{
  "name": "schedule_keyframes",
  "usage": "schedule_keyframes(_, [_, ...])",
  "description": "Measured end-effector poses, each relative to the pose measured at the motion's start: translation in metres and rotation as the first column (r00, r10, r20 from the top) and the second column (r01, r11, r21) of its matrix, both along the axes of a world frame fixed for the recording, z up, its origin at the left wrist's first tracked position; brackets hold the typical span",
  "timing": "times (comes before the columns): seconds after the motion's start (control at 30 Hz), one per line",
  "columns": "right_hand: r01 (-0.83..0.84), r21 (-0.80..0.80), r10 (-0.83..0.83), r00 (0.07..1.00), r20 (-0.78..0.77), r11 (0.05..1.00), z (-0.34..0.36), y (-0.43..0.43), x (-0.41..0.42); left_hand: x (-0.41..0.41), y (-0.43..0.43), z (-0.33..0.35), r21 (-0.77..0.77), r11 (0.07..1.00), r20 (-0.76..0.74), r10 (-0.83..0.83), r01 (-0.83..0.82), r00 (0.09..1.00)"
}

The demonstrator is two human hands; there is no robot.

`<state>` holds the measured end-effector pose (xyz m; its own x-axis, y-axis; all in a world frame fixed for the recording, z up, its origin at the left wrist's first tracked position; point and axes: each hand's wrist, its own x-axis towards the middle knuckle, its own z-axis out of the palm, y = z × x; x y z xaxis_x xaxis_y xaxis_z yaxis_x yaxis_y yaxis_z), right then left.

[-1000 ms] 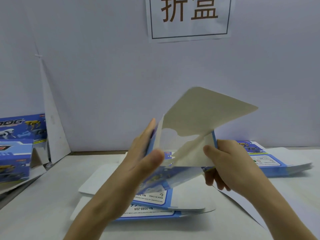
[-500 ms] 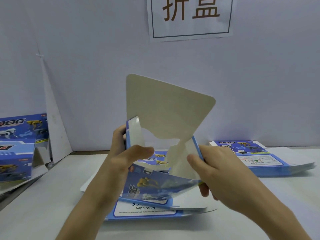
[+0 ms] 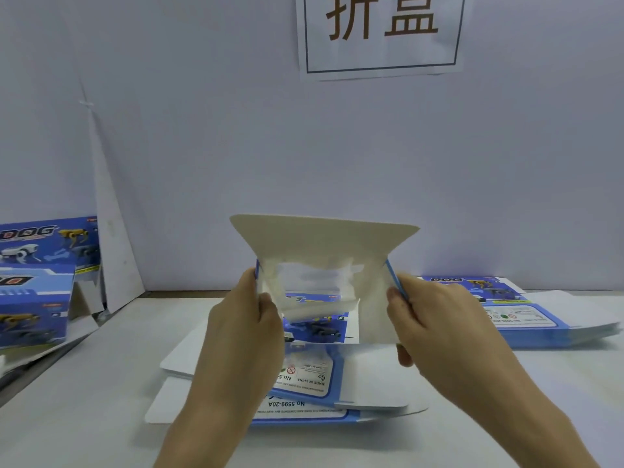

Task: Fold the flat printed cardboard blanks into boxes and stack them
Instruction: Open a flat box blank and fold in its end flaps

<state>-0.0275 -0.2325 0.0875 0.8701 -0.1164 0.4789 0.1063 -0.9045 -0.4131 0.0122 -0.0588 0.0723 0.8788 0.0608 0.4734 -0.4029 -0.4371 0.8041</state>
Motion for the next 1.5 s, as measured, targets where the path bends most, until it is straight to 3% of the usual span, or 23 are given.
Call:
schedule_keyframes(0.1, [-0.023, 0.023, 0.024, 0.999, -0.022, 0.999, -0.003, -0.001, 0.002, -0.002, -0.002, -0.001, 0.071, 0.987, 0.122, 0.135, -0.145, 0.983])
schedule_keyframes(0.2, [-0.033, 0.083, 0.041, 0.994, -0.1, 0.996, -0.006, -0.005, 0.003, -0.001, -0.002, -0.005, 0.09, 0.979, 0.143, 0.171, -0.185, 0.975])
schedule_keyframes(0.3, [-0.006, 0.221, 0.024, 0.997, -0.075, 0.975, -0.01, -0.007, 0.008, -0.001, -0.008, -0.005, 0.148, 0.975, 0.227, 0.132, -0.168, 0.965])
schedule_keyframes(0.37, [-0.035, 0.37, 0.041, 0.999, -0.006, 0.928, -0.01, -0.008, 0.011, -0.002, -0.011, 0.0, 0.097, 0.993, 0.289, 0.038, -0.069, 0.957])
schedule_keyframes(0.43, [-0.094, 0.565, 0.105, 0.994, 0.013, 0.82, -0.005, -0.012, 0.011, 0.0, -0.01, 0.003, -0.068, 0.993, 0.296, -0.073, 0.097, 0.952])
schedule_keyframes(0.5, [-0.109, 0.744, 0.181, 0.983, -0.017, 0.659, 0.001, -0.016, 0.009, 0.005, -0.004, 0.002, -0.278, 0.904, 0.347, -0.221, 0.325, 0.911])
schedule_keyframes(0.53, [-0.101, 0.808, 0.207, 0.978, -0.026, 0.581, 0.004, -0.018, 0.008, 0.006, -0.002, 0.001, -0.287, 0.877, 0.399, -0.255, 0.384, 0.881])
schedule_keyframes(0.63, [-0.087, 0.903, 0.289, 0.956, -0.042, 0.42, 0.011, -0.018, 0.003, 0.008, -0.004, -0.008, 0.043, 0.947, 0.492, -0.297, 0.318, 0.818])
schedule_keyframes(0.7, [-0.098, 0.922, 0.353, 0.935, -0.044, 0.375, 0.013, -0.014, -0.001, 0.013, -0.009, -0.017, 0.299, 0.946, 0.506, -0.267, 0.124, 0.82])
schedule_keyframes(0.77, [-0.134, 0.91, 0.437, 0.898, -0.056, 0.393, 0.012, -0.01, -0.004, 0.015, -0.015, -0.022, 0.389, 0.921, 0.483, -0.176, -0.029, 0.858])
schedule_keyframes(0.83, [-0.179, 0.848, 0.485, 0.869, -0.102, 0.5, 0.01, -0.009, -0.005, 0.017, -0.018, -0.024, 0.418, 0.901, 0.475, -0.11, -0.114, 0.873])
schedule_keyframes(0.9, [-0.19, 0.743, 0.415, 0.901, -0.127, 0.641, 0.009, -0.01, -0.004, 0.021, -0.016, -0.028, 0.448, 0.883, 0.475, -0.1, -0.142, 0.874])
schedule_keyframes(1.0, [-0.197, 0.676, 0.246, 0.969, 0.024, 0.71, 0.008, -0.02, -0.001, 0.027, -0.01, -0.033, 0.532, 0.836, 0.492, -0.181, -0.13, 0.852])
schedule_keyframes(1.17, [-0.457, 0.682, 0.244, 0.887, 0.391, 0.57, 0.017, -0.032, -0.005, 0.028, -0.009, -0.036, 0.597, 0.801, 0.428, -0.279, -0.037, 0.859])
schedule_keyframes(1.27, [-0.441, 0.701, 0.168, 0.89, 0.425, 0.561, 0.016, -0.036, -0.004, 0.029, -0.007, -0.034, 0.618, 0.786, 0.407, -0.315, -0.005, 0.857])
schedule_keyframes(1.4, [-0.403, 0.709, 0.089, 0.896, 0.436, 0.579, 0.014, -0.042, 0.0, 0.031, 0.003, -0.024, 0.503, 0.855, 0.411, -0.368, 0.13, 0.834])
schedule_keyframes(1.5, [-0.469, 0.804, 0.17, 0.883, 0.438, 0.366, 0.012, -0.044, 0.003, 0.036, 0.008, -0.02, 0.419, 0.899, 0.493, -0.344, 0.128, 0.799])
